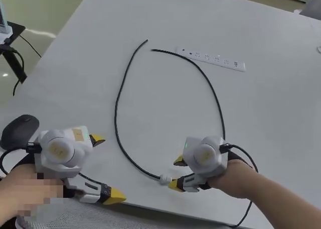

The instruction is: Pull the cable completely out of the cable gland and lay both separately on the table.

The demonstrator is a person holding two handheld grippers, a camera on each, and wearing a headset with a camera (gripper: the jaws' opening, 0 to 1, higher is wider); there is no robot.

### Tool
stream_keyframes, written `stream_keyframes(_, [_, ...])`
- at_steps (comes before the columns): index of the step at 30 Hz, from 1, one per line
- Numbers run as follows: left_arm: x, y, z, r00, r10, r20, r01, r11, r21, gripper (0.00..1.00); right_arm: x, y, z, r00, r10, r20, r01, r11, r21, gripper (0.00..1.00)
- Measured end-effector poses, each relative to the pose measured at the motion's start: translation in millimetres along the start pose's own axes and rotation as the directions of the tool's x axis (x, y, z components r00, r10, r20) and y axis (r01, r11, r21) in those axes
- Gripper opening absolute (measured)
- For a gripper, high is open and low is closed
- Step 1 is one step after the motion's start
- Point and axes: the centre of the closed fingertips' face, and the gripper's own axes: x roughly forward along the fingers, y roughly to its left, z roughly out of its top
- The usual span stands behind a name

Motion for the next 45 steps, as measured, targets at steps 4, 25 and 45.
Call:
stream_keyframes(4, [-1.2, 0.8, -0.7, 1.0000, 0.000, -0.002, 0.000, 1.000, -0.002, 0.94, 4.0, 1.2, -1.9, 0.9999, 0.011, -0.004, -0.011, 1.000, -0.007, 0.27])
stream_keyframes(25, [-3.1, 0.8, -8.0, 1.0000, -0.001, -0.010, 0.001, 1.000, -0.008, 0.92, 15.3, 6.7, -3.5, 0.9982, 0.054, -0.027, -0.054, 0.998, -0.015, 0.11])
stream_keyframes(45, [-6.5, -2.3, -6.9, 0.9999, -0.014, -0.001, 0.014, 1.000, -0.005, 0.90, 8.5, 8.5, 1.1, 0.9985, 0.047, -0.027, -0.047, 0.999, 0.005, 0.07])
